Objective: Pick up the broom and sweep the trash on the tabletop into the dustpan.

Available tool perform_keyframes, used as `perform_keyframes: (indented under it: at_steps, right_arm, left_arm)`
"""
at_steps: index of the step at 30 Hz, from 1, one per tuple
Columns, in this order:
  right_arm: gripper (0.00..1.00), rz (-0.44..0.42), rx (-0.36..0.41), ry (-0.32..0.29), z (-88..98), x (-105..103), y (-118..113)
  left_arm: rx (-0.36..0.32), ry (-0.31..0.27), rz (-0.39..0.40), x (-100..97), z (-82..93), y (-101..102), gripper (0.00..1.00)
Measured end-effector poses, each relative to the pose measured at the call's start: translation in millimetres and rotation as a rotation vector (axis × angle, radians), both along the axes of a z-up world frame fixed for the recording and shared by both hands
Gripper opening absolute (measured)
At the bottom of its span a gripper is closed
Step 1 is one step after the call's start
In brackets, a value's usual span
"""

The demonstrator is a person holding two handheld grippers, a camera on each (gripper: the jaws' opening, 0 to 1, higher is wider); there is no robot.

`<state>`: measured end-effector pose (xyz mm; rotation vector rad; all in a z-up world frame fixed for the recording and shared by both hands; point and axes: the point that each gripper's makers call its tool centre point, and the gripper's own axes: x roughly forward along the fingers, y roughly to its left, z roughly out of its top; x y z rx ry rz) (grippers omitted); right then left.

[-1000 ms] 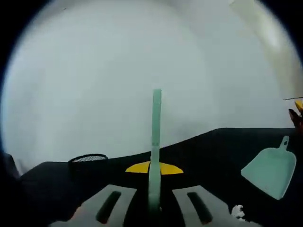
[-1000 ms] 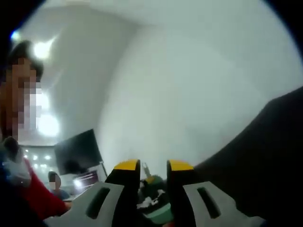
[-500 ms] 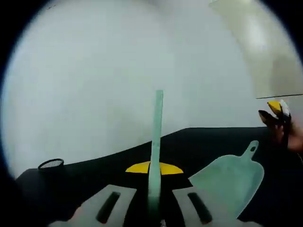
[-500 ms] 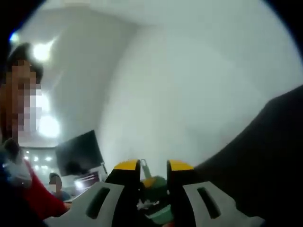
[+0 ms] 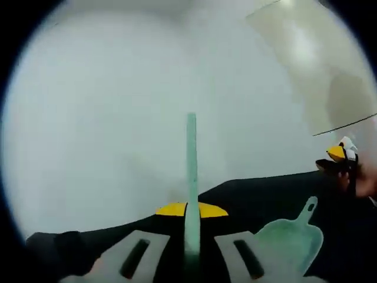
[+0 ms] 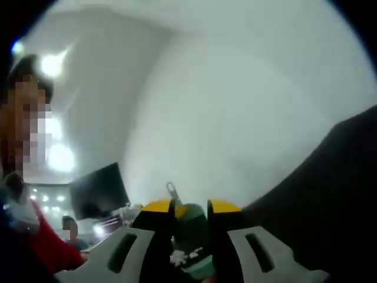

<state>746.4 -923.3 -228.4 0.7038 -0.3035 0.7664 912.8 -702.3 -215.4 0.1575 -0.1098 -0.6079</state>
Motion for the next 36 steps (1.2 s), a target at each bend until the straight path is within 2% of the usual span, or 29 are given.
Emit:
perform_keyframes:
  at_steps: [3, 5, 7, 9, 11, 12, 16, 18, 20, 21, 23, 24, 25, 27, 28, 31, 34, 35, 36]
  right_arm:
    - [0.24, 0.003, 0.0, 0.002, -0.4, 1.4, -0.1]
    - [0.24, 0.003, 0.0, 0.002, -0.5, 1.4, -0.6]
    - [0.24, -0.001, 0.008, 0.002, -0.4, 1.0, -2.8]
    - [0.24, 0.0, 0.015, 0.005, -0.6, 2.1, -3.9]
    - [0.24, 0.008, 0.017, 0.008, -0.7, 2.7, -2.5]
    - [0.24, 0.01, 0.017, 0.009, -0.7, 2.7, -1.7]
    - [0.24, 0.015, 0.016, 0.006, 0.1, 2.7, -0.3]
    - [0.24, 0.014, 0.015, 0.007, 0.0, 2.5, 0.2]
    - [0.24, 0.013, 0.018, 0.008, 0.2, 1.6, 0.1]
    - [0.24, 0.012, 0.018, 0.008, 0.2, 1.0, 0.2]
    - [0.24, 0.009, 0.02, 0.008, 0.3, 0.3, 0.3]
    - [0.24, 0.009, 0.021, 0.008, 0.3, 0.2, 0.3]
    - [0.24, 0.009, 0.022, 0.01, 0.1, 0.8, -0.5]
    - [0.24, 0.008, 0.023, 0.01, 0.0, 0.9, -0.7]
    - [0.24, 0.008, 0.025, 0.01, 0.1, 0.8, -1.0]
    - [0.24, 0.008, 0.029, 0.007, 0.7, 0.5, -1.8]
    - [0.24, 0.012, 0.033, 0.001, 1.7, -0.4, -1.1]
    - [0.24, 0.014, 0.034, -0.001, 2.3, -0.9, -0.5]
    - [0.24, 0.016, 0.037, -0.005, 3.1, -1.2, -0.2]
  left_arm:
    - [0.001, 0.11, -0.095, 18.3, -30.9, -20.4, 0.02]
    - [0.001, 0.146, -0.108, 25.1, -47.7, -29.8, 0.02]
    - [0.019, 0.151, -0.112, 23.6, -58.7, -39.2, 0.02]
    - [0.037, 0.148, -0.153, 16.5, -58.1, -48.2, 0.02]
    - [0.1, 0.126, -0.157, 9.0, -55.6, -49.0, 0.02]
    - [0.109, 0.127, -0.167, 3.4, -54.0, -49.7, 0.02]
    - [0.084, 0.152, -0.176, -14.0, -46.9, -47.6, 0.02]
    - [0.053, 0.167, -0.192, -22.8, -40.4, -52.3, 0.02]
    - [0.052, 0.167, -0.196, -32.8, -35.3, -57.7, 0.02]
    - [0.047, 0.16, -0.203, -38.2, -31.5, -61.3, 0.02]
    - [0.015, 0.13, -0.267, -52.9, -19.3, -72.0, 0.02]
    - [-0.017, 0.097, -0.323, -63.7, -8.0, -78.5, 0.02]
    - [-0.029, 0.053, -0.331, -71.0, 4.0, -77.4, 0.02]
    - [-0.037, 0.07, -0.29, -70.5, 10.7, -60.3, 0.02]
    - [-0.061, 0.08, -0.243, -65.9, 13.7, -44.1, 0.02]
    - [-0.107, 0.083, -0.057, -53.2, 14.8, 20.8, 0.02]
    - [-0.239, 0.094, 0.134, -52.4, 6.5, 89.4, 0.02]
    - [-0.276, 0.082, 0.177, -54.4, 5.1, 102.8, 0.02]
    - [-0.307, 0.04, 0.284, -58.1, 0.9, 129.8, 0.02]
